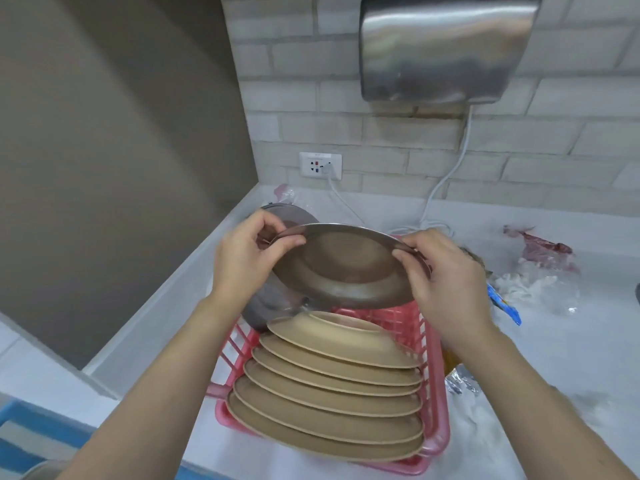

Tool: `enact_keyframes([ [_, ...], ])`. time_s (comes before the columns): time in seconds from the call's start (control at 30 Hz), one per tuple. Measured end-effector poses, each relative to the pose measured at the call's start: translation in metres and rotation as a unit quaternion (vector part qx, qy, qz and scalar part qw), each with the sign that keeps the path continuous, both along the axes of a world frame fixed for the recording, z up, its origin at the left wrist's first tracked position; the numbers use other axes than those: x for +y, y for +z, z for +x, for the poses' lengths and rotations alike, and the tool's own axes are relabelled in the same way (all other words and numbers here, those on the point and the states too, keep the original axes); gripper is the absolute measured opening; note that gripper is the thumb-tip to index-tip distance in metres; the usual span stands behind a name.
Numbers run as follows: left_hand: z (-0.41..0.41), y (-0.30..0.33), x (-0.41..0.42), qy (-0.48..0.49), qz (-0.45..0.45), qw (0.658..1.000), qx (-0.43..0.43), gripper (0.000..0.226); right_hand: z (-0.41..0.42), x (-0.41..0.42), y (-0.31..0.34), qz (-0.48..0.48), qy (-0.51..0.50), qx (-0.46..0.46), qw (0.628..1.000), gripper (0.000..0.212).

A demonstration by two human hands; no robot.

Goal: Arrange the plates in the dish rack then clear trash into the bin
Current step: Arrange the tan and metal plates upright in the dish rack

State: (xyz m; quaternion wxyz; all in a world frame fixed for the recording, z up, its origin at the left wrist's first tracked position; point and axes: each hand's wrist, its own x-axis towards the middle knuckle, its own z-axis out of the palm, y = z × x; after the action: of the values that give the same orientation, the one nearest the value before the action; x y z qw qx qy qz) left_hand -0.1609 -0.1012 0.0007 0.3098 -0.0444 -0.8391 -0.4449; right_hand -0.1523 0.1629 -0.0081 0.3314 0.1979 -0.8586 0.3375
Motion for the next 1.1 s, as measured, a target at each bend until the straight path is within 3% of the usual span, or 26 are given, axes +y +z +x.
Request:
enact_keyframes([
  [0.27, 0.011, -0.014, -0.008, -0.069, 0.018, 0.993, -0.093, 0.022, 0.021, 0.006, -0.030, 0.016, 0.018, -0.024, 0.999, 0.006],
  [0.4, 0.018, -0.012, -0.021, -0.106, 0.020, 0.978, -0.177, 0.015, 0.028, 0.012, -0.034, -0.030, 0.065, -0.072, 0.995, 0.012],
  [0.57, 0.024, -0.004, -0.035, -0.115, -0.042, 0.954, -0.275, 0.014, 0.036, 0.023, -0.022, -0.087, 0.175, -0.233, 0.953, 0.025],
  [0.67, 0.029, -0.001, -0.045, -0.143, -0.083, 0.931, -0.325, 0.021, 0.039, 0.027, -0.015, -0.064, 0.198, -0.301, 0.931, 0.025],
  [0.77, 0.030, -0.003, -0.048, -0.119, -0.085, 0.942, -0.303, 0.037, 0.039, 0.027, -0.012, -0.032, 0.204, -0.339, 0.918, 0.026],
  [0.87, 0.024, -0.007, -0.045, -0.021, -0.078, 0.982, -0.169, 0.036, 0.038, 0.028, -0.009, 0.006, 0.214, -0.365, 0.906, 0.029],
  [0.97, 0.013, -0.013, -0.045, 0.101, -0.114, 0.986, -0.064, 0.025, 0.036, 0.028, -0.004, 0.005, 0.232, -0.396, 0.889, 0.031],
  [1.1, 0.001, -0.021, -0.052, 0.158, -0.089, 0.975, -0.127, 0.044, 0.032, 0.031, 0.006, 0.037, 0.254, -0.427, 0.867, 0.038],
])
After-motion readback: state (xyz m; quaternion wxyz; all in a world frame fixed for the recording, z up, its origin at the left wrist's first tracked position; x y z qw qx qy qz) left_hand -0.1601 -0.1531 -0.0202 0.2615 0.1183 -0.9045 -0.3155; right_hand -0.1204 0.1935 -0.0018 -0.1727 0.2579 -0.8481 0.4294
